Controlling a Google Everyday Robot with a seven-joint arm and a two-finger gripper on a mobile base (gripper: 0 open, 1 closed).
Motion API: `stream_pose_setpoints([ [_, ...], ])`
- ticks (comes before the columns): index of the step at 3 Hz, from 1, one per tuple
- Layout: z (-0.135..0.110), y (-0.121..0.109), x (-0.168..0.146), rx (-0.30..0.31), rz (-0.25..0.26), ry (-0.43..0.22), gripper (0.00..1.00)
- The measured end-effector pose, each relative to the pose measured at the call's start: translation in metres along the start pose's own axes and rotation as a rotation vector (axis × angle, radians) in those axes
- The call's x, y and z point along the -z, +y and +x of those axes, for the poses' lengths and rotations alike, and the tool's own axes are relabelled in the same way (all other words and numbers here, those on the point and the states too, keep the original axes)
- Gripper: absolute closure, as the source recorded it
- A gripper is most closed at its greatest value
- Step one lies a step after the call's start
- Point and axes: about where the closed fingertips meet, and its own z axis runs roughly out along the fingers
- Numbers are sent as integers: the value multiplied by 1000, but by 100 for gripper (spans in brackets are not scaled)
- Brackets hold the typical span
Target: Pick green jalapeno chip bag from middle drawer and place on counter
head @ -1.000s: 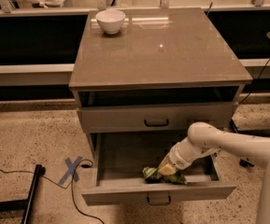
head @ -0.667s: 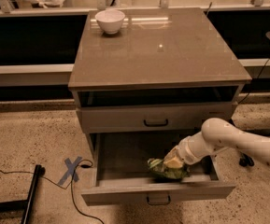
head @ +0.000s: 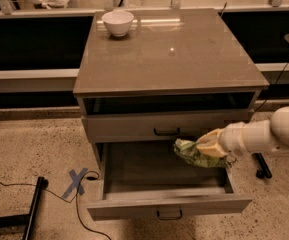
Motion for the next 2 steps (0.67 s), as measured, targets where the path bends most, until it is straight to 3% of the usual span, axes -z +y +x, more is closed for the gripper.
stream_pose_setpoints([
  [1, -55, -7, 67, 109, 30, -60, 100],
  [2, -110, -21, 119, 206, 43, -45, 100],
])
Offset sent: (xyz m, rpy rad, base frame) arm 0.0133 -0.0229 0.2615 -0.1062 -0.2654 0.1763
